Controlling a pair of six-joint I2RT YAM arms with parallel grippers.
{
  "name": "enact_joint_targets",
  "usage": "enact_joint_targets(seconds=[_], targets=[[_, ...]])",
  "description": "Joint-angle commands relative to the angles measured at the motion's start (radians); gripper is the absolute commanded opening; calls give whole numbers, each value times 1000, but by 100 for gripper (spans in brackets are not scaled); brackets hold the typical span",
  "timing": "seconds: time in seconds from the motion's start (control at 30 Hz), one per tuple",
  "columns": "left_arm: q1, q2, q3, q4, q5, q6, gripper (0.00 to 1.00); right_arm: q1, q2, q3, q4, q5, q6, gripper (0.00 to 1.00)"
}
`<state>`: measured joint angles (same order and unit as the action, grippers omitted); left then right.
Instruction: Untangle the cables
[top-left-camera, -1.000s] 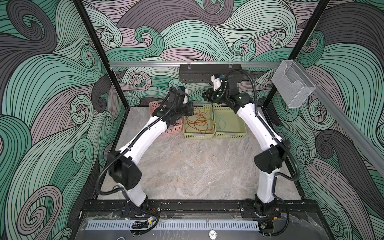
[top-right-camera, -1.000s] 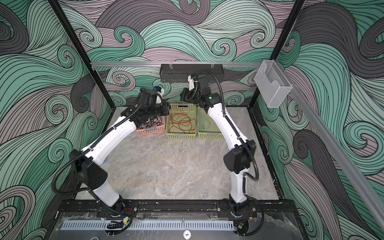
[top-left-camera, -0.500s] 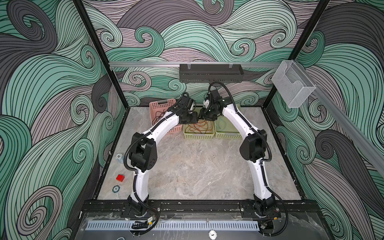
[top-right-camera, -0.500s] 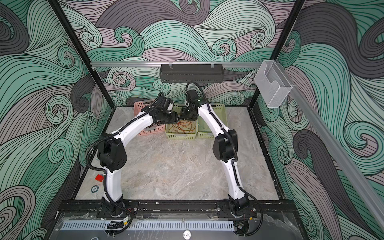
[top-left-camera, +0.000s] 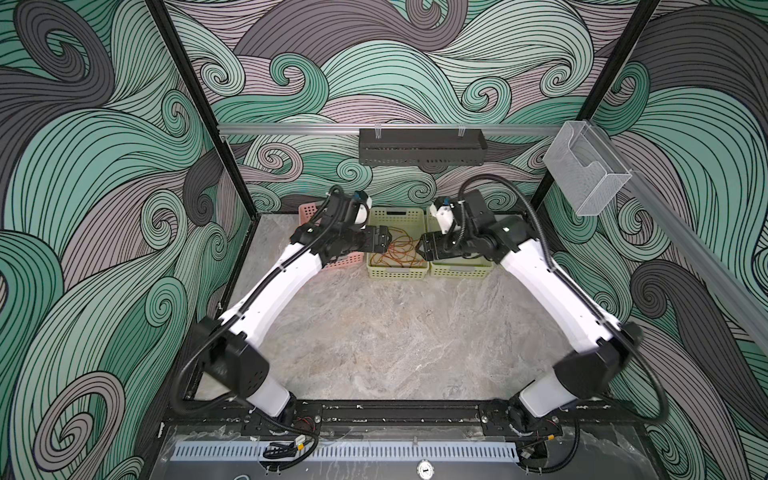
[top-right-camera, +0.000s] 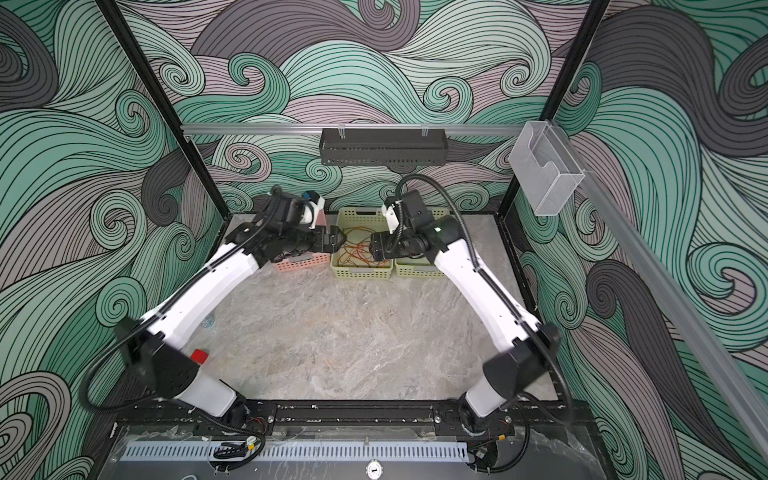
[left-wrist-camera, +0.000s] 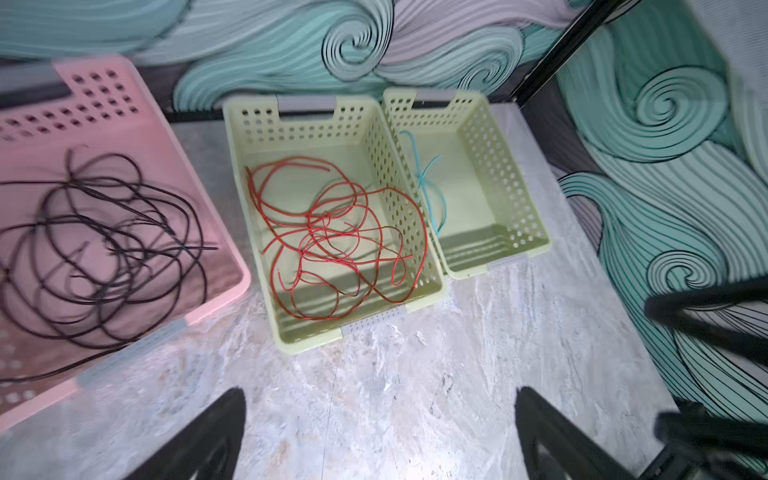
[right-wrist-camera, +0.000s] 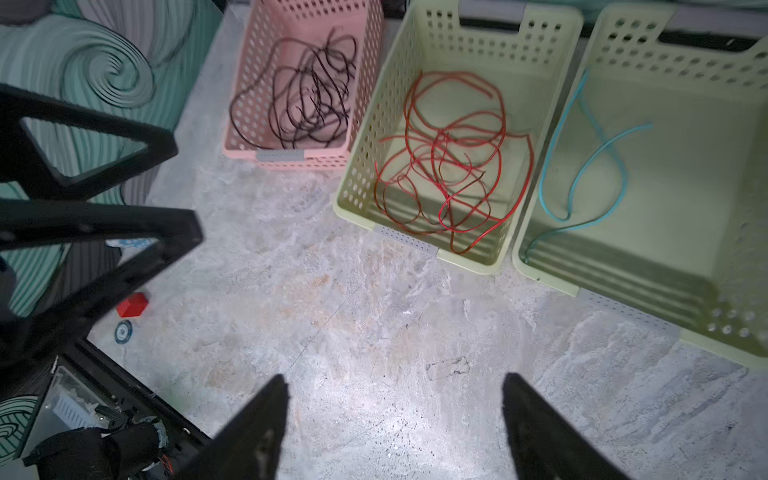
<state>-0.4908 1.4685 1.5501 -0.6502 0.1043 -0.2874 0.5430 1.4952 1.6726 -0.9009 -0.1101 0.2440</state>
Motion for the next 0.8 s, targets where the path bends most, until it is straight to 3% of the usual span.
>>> enact_joint_targets(seconds=[0.0,0.1,0.2,0.27,0.33,0.43,0.47,0.57,0.63,0.77], targets=[[-19,-226,-154,9,-96,79,99,13,-220,-223,181,28,-10,100],[-30,-445,-345,14,-209,96,99,22,-443,-447,300,97,-10,100],[-36,-642,-536,43,-333,74,99,26,-626,-691,391,319,196,100],[-37,-742,-691,126,-450,68,99,26,-731,-885,502,429,216,100],[-35,-818,-847,248,-555,144,99,26,-822,-1074,703,491,58,100],[-34,-888,-1008,417,-556,327,99,23,-892,-1286,1013,546,-178,100],[-34,-900,-1044,486,-563,373,99,22,-898,-1339,1114,557,-257,100],[-29,-890,-1125,673,-667,340,99,9,-904,-1442,1294,522,-425,100],[-13,-812,-1190,808,-725,378,99,-30,-861,-1497,1411,509,-461,100],[65,-586,-1282,1097,-684,507,99,-178,-715,-1522,1479,367,-496,100]])
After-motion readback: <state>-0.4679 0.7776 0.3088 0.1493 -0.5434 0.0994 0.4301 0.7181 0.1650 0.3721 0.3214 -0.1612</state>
